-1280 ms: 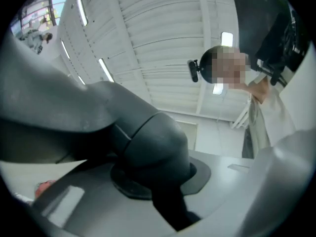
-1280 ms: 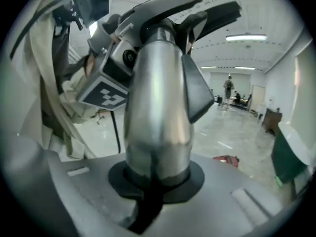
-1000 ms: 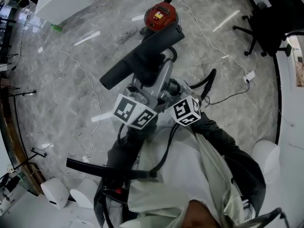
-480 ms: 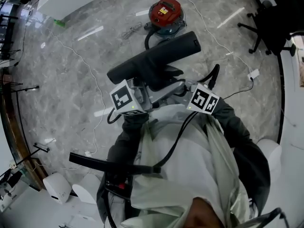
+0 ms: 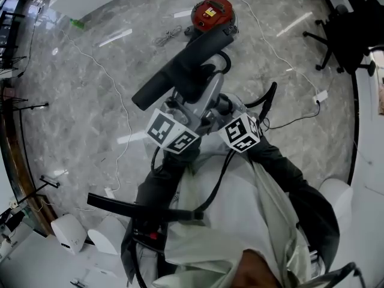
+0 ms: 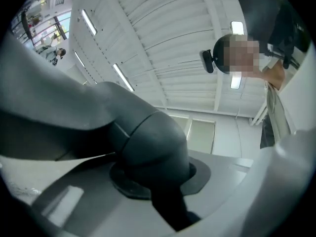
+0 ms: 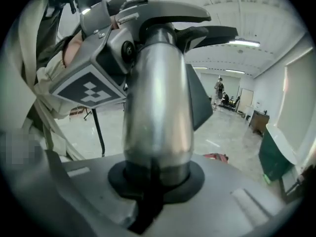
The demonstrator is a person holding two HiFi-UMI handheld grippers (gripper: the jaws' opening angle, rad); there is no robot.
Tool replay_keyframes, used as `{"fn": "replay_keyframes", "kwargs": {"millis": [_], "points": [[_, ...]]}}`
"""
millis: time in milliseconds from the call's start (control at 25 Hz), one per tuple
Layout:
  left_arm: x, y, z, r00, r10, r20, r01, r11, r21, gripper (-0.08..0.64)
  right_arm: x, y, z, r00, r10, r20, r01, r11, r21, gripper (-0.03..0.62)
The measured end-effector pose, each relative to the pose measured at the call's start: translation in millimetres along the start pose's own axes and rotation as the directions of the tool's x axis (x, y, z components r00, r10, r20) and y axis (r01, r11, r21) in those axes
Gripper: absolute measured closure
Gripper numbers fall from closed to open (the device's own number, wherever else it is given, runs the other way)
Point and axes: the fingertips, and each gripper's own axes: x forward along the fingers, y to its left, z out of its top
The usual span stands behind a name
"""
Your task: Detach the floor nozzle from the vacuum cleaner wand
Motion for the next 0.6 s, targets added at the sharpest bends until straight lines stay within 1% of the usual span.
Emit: {"fn": "replay_keyframes", "kwargs": {"millis": [40,80,120,200,240,280,320,400,480,520,560,600], "points": [[-1.4,-0.1,-0.2,1.0,0.001,0.006,-0.001,1.0,0.005,0.486,0.6,-0.5,-1.3,1.0,-0.003,-0.002,0.003,1.0,-0.011,0.552],[-3.0,-1.7,-0.7,1.0,-0.015,0.01,0.015,1.0,0.007,0.486,0.8,0.6,-2.9,1.0,0.009,-0.005,-0.009,1.0,-0.022,0.552],[-4.4,-4.7,-1.7,0.999,-0.046,0.012,0.046,0.999,0.005,0.485,0.4,3.1,-4.6,0.999,0.035,-0.005,-0.035,0.999,-0.034,0.552],[-6.3,-15.1,-3.2,0.99,-0.142,0.013,0.142,0.99,-0.009,0.482,-3.1,9.4,-6.0,0.994,0.11,-0.001,-0.11,0.992,-0.056,0.552],[-7.2,-22.1,-3.2,0.98,-0.2,0.014,0.2,0.98,-0.015,0.483,-6.2,12.9,-5.7,0.988,0.154,0.005,-0.153,0.986,-0.066,0.552],[-8.6,-29.9,-2.4,0.965,-0.261,0.016,0.261,0.965,-0.016,0.485,-9.8,17.4,-4.8,0.978,0.206,0.014,-0.205,0.976,-0.073,0.552],[-10.5,-37.8,-1.1,0.948,-0.319,0.021,0.319,0.948,-0.013,0.485,-13.7,23.2,-3.5,0.963,0.268,0.025,-0.265,0.961,-0.079,0.552],[-14.7,-52.0,1.6,0.908,-0.418,0.027,0.418,0.908,-0.003,0.485,-21.0,36.3,-0.3,0.918,0.393,0.045,-0.388,0.918,-0.085,0.552],[-17.9,-61.9,3.2,0.873,-0.488,0.023,0.488,0.873,0.0,0.485,-26.9,47.2,3.4,0.873,0.483,0.062,-0.478,0.875,-0.082,0.552],[-18.7,-64.1,3.7,0.862,-0.507,0.02,0.507,0.862,-0.002,0.485,-28.1,50.1,4.8,0.862,0.502,0.067,-0.497,0.864,-0.077,0.552],[-18.7,-64.1,4.2,0.86,-0.511,0.018,0.511,0.86,-0.006,0.485,-27.6,50.9,5.8,0.863,0.5,0.069,-0.496,0.866,-0.07,0.552],[-17.6,-61.4,4.8,0.869,-0.495,0.019,0.495,0.869,-0.009,0.486,-25.4,49.8,6.1,0.874,0.481,0.069,-0.477,0.877,-0.061,0.554]]}}
